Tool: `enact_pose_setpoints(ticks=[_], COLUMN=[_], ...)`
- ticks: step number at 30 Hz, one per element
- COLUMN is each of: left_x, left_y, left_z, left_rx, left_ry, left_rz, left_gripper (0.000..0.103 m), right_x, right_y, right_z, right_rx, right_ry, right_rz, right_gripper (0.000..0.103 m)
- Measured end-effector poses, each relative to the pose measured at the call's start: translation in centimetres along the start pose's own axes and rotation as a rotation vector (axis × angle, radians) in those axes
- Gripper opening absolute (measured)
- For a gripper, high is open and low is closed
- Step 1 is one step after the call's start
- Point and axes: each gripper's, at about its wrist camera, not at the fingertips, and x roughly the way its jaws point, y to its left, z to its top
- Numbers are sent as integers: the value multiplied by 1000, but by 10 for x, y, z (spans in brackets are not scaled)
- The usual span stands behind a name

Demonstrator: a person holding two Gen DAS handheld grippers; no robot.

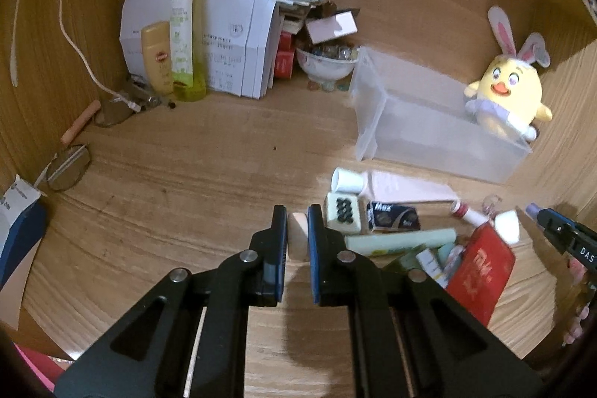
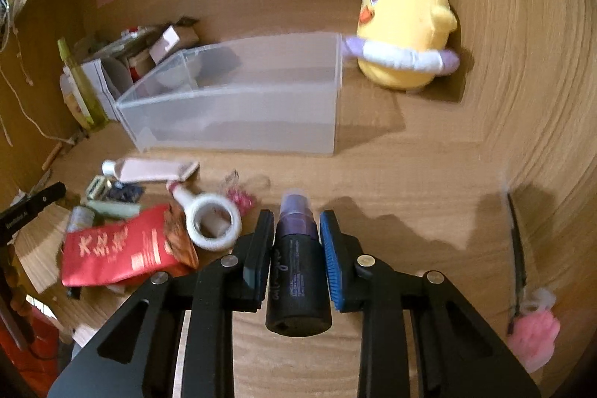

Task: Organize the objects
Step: 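Carry the block and purple bottle into the clear bin and open both tools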

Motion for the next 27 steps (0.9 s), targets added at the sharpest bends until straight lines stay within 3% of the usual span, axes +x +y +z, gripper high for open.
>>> enact_pose_setpoints(ticks=[11,14,19,25,27], left_x=[-21,-27,-34,-30,-28], left_y=[-18,-25,-31,-38,-43], left_z=[31,42,59,70,72], left_rx=[26,35,37,65,75], left_ry=[-68,-102,-144,-141,-140], left_rz=[-21,-37,-67,-98,-110], left_gripper=[10,10,10,10,10], right_x=[-6,-2,1,6,4], right_y=[11,12,13,12,8], right_z=[31,39,51,46,40], right_rx=[-51,-53,-59,-55,-51], right_ry=[-86,-89,-106,-61,-34], right_rz=[51,61,78,103,107], right_gripper=[22,14,14,14,19])
